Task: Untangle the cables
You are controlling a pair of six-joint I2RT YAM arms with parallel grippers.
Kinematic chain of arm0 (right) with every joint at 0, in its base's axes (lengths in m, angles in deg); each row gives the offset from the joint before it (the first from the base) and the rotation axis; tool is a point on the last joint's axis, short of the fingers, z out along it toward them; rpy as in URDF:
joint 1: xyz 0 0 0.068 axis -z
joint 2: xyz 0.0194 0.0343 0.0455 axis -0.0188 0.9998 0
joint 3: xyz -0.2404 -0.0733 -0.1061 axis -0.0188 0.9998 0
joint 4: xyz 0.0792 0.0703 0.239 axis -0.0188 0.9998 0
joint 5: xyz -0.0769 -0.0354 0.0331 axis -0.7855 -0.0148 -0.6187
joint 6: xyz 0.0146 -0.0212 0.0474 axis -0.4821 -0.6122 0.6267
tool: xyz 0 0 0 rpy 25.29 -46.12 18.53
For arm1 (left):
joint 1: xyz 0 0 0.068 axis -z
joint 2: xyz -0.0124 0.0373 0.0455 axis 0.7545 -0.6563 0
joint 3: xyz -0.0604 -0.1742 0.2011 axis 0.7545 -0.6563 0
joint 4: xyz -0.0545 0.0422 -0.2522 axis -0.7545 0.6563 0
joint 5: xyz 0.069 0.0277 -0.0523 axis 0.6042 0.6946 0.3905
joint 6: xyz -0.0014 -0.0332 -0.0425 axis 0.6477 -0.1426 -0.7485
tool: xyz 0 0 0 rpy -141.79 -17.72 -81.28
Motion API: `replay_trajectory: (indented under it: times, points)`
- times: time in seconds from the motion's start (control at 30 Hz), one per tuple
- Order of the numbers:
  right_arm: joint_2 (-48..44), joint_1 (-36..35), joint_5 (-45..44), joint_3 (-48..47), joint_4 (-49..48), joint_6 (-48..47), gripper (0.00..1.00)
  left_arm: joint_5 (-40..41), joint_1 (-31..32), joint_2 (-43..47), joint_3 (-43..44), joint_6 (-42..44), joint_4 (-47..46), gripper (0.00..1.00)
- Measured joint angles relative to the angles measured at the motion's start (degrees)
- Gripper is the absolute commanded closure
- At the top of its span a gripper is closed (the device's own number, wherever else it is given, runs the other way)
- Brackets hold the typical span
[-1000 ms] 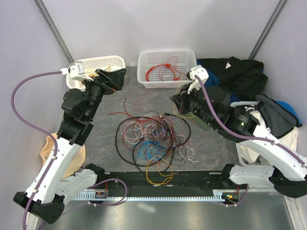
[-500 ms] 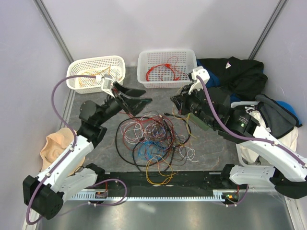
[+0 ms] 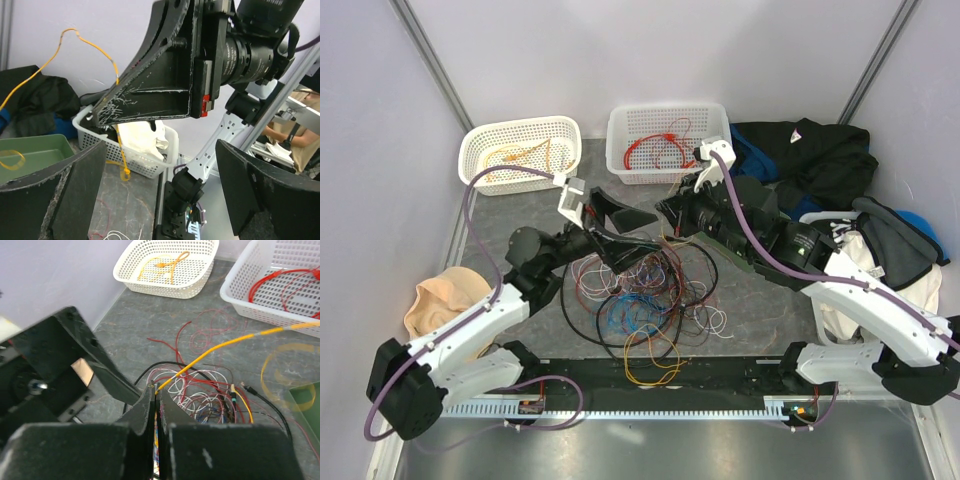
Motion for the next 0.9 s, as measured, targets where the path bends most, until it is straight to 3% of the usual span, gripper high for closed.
replay_trajectory:
  times: [0.17,0.27,0.3,0.37,0.4,0.47,0.53,0.6,0.7,0.83,0.9]
  points:
    - [0.94,0.00,1.95,-0.59,-0.63,1.31,1.00,0.52,1.97,-4.81,0.00,1.40,-0.83,0.17]
    - [1.03,0.00,2.86,-1.03,-0.81,1.81,1.00,1.73,2.21,-7.21,0.00,2.14,-0.79,0.30]
    - [1.03,0.00,3.08,-1.16,-0.90,1.99,1.00,2.21,2.21,-7.78,0.00,2.47,-0.83,0.47]
    - [1.03,0.00,3.63,-1.22,-1.16,2.34,1.00,3.19,2.21,-8.87,0.00,3.02,-0.90,0.70]
    - [1.03,0.00,3.85,-1.22,-1.16,2.40,1.00,3.56,2.21,-9.42,0.00,3.39,-1.05,0.94]
    - [1.03,0.00,4.04,-1.22,-1.14,2.56,1.00,4.24,2.25,-10.10,0.04,3.58,-1.18,0.98]
    - [1.01,0.00,4.02,-1.22,-1.16,2.60,0.79,4.70,2.27,-10.27,0.52,4.37,-0.90,0.98]
    - [0.76,0.00,3.93,-1.22,-1.49,2.84,0.48,6.10,2.32,-10.03,1.53,5.03,0.66,0.98]
    - [-0.39,0.00,3.30,-0.96,-1.57,2.12,0.24,10.23,2.32,-8.55,3.96,7.58,6.23,0.98]
    - [-2.40,0.00,1.86,-0.28,-1.46,1.40,0.05,18.03,1.22,-5.70,9.97,12.04,16.68,0.98]
    - [-3.32,0.00,0.92,-0.11,-1.46,1.07,0.02,21.11,-0.46,-4.68,13.03,13.55,20.74,0.98]
